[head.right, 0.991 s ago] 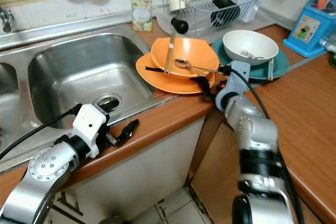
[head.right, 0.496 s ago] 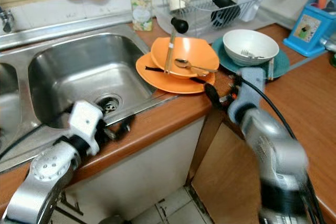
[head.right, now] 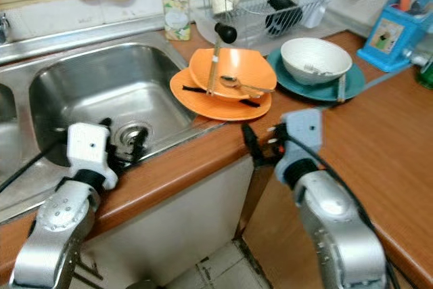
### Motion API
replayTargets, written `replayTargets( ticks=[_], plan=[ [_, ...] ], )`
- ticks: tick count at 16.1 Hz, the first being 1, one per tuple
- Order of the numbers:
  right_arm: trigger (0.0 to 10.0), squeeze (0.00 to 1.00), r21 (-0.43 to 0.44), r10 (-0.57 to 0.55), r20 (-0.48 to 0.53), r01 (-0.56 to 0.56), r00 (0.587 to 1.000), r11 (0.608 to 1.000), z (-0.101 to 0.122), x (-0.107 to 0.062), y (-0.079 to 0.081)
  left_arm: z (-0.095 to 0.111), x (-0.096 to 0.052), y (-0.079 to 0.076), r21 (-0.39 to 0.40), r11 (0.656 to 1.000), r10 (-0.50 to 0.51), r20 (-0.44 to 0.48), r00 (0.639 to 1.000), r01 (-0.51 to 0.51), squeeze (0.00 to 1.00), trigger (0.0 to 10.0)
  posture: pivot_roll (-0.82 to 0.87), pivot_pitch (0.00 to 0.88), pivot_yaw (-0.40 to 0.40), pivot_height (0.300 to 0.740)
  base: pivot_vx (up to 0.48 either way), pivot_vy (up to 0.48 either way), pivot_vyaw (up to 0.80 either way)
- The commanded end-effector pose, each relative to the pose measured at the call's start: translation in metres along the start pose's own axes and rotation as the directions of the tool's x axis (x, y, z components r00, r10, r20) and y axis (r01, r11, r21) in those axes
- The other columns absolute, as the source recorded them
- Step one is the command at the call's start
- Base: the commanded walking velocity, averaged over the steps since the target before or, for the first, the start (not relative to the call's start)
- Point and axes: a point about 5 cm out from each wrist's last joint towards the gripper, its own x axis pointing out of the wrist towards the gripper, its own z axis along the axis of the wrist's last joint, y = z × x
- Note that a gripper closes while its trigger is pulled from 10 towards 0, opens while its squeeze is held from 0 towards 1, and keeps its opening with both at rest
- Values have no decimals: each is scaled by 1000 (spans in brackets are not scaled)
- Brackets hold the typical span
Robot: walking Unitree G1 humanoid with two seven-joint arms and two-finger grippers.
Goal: Kitchen organization
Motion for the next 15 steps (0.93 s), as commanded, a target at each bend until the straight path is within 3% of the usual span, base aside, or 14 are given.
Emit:
replayTargets(
  ticks=[1, 2, 7, 8, 9, 11, 13, 15],
  plan=[
    [10000, 0, -19, -29, 26, 30, 999, 999, 2, -4, 0, 0, 0, -2, -6, 1000, 4, -1, 1000, -4, 0, 10000, -11, 0, -14, 740, 0, -480, 800],
    [10000, 0, 47, -69, 19, 68, 997, 997, -7, -7, 3, -5, -3, -5, -39, 999, -9, -36, 999, 8, 0, 10000, -5, 0, -24, 740, 0, 0, 0],
    [10000, 0, 26, -81, 19, 81, 997, 996, -26, -21, 6, -9, -14, -17, -50, 994, -100, -12, 995, 99, 0, 10000, 3, 0, -29, 740, 0, 0, 0],
    [10000, 0, 21, -108, 34, 108, 994, 994, -26, -22, 3, -6, -13, -18, -71, 992, -100, 22, 995, 102, 0, 10000, 7, 0, -30, 740, 0, 0, 0],
    [10000, 0, 8, -141, 70, 141, 987, 990, -19, -21, 0, 2, -7, -16, -41, 996, -76, 70, 995, 79, 0, 10000, 8, 0, -32, 740, 0, 0, 0],
    [10000, 0, -9, -153, 108, 155, 982, 988, -14, -14, 1, 6, -2, -10, -51, 999, 14, 89, 996, -9, 0, 10000, -3, 0, -28, 740, 0, 0, 0],
    [10000, 0, -53, -145, 148, 154, 978, 987, -7, -9, 6, 10, -1, -10, -39, 999, -28, 109, 994, 32, 0, 10000, -11, 0, -22, 740, 0, 0, 0],
    [10000, 0, 9, -137, 176, 137, 975, 990, -4, -13, 8, 14, -10, -12, -42, 995, -87, 135, 987, 94, 0, 10000, -8, 0, -23, 740, 171, 0, 0]
  ],
)
